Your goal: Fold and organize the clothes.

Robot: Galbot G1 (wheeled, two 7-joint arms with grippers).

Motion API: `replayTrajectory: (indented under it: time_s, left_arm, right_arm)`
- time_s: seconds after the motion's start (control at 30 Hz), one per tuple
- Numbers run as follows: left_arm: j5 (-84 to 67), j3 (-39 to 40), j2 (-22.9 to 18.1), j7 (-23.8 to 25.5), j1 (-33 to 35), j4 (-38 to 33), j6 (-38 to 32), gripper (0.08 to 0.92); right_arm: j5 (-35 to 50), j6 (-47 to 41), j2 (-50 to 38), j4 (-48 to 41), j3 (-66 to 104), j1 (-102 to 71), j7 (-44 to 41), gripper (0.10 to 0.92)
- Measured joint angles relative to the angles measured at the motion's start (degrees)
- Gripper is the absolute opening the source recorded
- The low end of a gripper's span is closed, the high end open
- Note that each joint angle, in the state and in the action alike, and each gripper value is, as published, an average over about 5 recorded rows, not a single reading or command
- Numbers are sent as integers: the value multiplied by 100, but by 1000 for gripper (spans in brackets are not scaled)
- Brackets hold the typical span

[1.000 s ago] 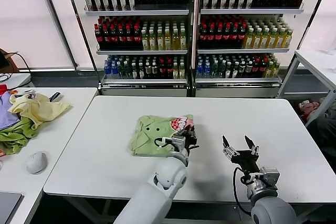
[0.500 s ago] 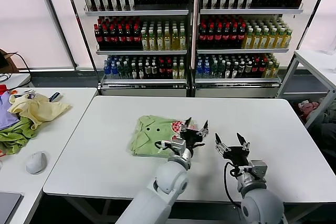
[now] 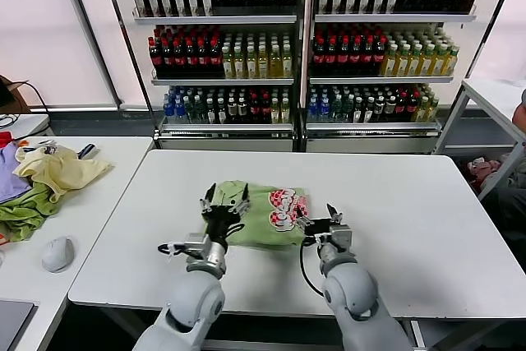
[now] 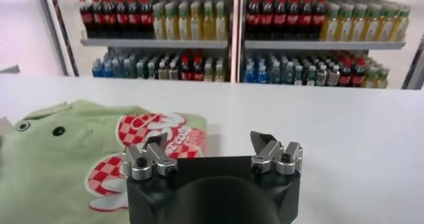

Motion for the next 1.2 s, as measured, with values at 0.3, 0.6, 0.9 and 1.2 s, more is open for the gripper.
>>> replayTrajectory:
  time_s: [0.3,0.6,0.9,1.2]
  left_arm:
    - [106,-373,190,-46,536,-407,-115,823]
    - [149,-544,285,-76,804,-570,-161,823]
    - [188,-607,298,-87,921,-631,-191,823]
    - [280,-599,281,-90,989,-684,-215,823]
  right_arm:
    - [113,-148,239,-778,-252,530,192,655]
    - [221,-195,168,-1148,-287,793,175,396]
    - [189,-128,-187,-1624,-226,1164,-16,157]
    - [-39,208,-584,-2213,-131,1596,-366,120]
